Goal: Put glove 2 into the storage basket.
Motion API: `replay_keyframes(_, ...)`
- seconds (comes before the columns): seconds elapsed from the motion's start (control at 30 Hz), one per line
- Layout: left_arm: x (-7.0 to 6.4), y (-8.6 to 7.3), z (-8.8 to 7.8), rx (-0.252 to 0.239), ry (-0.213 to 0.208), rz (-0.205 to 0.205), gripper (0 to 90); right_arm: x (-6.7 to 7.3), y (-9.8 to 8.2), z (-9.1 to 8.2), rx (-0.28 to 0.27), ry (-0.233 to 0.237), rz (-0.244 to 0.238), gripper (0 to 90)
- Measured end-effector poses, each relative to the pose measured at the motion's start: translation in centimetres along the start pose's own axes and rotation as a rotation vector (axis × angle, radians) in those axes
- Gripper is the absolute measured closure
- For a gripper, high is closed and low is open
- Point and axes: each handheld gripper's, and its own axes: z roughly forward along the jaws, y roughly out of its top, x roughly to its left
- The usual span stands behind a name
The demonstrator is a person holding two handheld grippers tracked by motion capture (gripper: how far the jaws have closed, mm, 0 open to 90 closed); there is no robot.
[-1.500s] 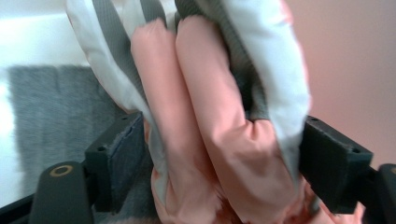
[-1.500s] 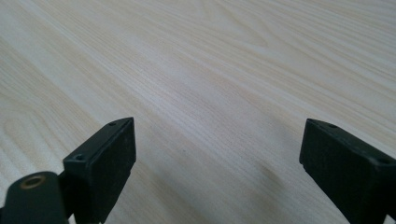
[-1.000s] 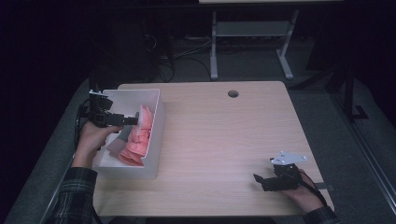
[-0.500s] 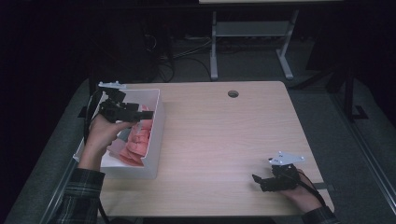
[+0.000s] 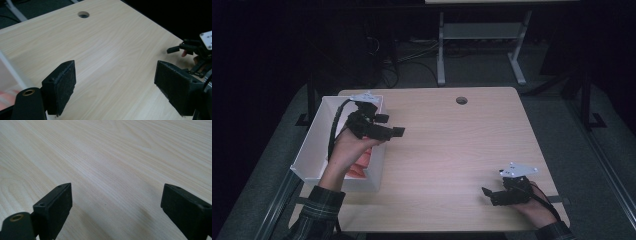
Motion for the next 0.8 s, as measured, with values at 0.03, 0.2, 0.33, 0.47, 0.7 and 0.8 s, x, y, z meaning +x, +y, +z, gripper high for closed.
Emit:
replay_keyframes(0.03, -0.4, 0.0, 0.4, 0.005, 0.000, 0.010, 17.1, 0.0, 0.0, 0.0, 0.000, 0.000, 0.001, 9.8)
replay_keyframes(0.2, -1.9, -0.3, 2.0, 0.013, -0.009, 0.037, 17.1, 0.1, 0.0, 0.1, -0.001, 0.001, 0.003, 9.8)
replay_keyframes(0.33, -3.3, -0.8, 3.7, 0.026, -0.014, 0.063, 17.1, 0.1, 0.0, 0.1, 0.001, 0.000, 0.001, 9.9)
replay_keyframes(0.47, -4.3, -1.5, 5.1, 0.045, -0.014, 0.086, 17.1, 0.0, 0.0, 0.0, 0.000, -0.001, -0.001, 9.8)
replay_keyframes(0.7, -5.3, -3.0, 7.2, 0.056, -0.032, 0.107, 17.1, 0.1, 0.0, 0.0, 0.000, -0.003, -0.004, 9.6)
replay_keyframes(0.8, -6.1, -4.1, 8.4, 0.068, -0.045, 0.119, 17.1, 0.1, 0.0, 0.1, -0.001, -0.004, -0.002, 9.6)
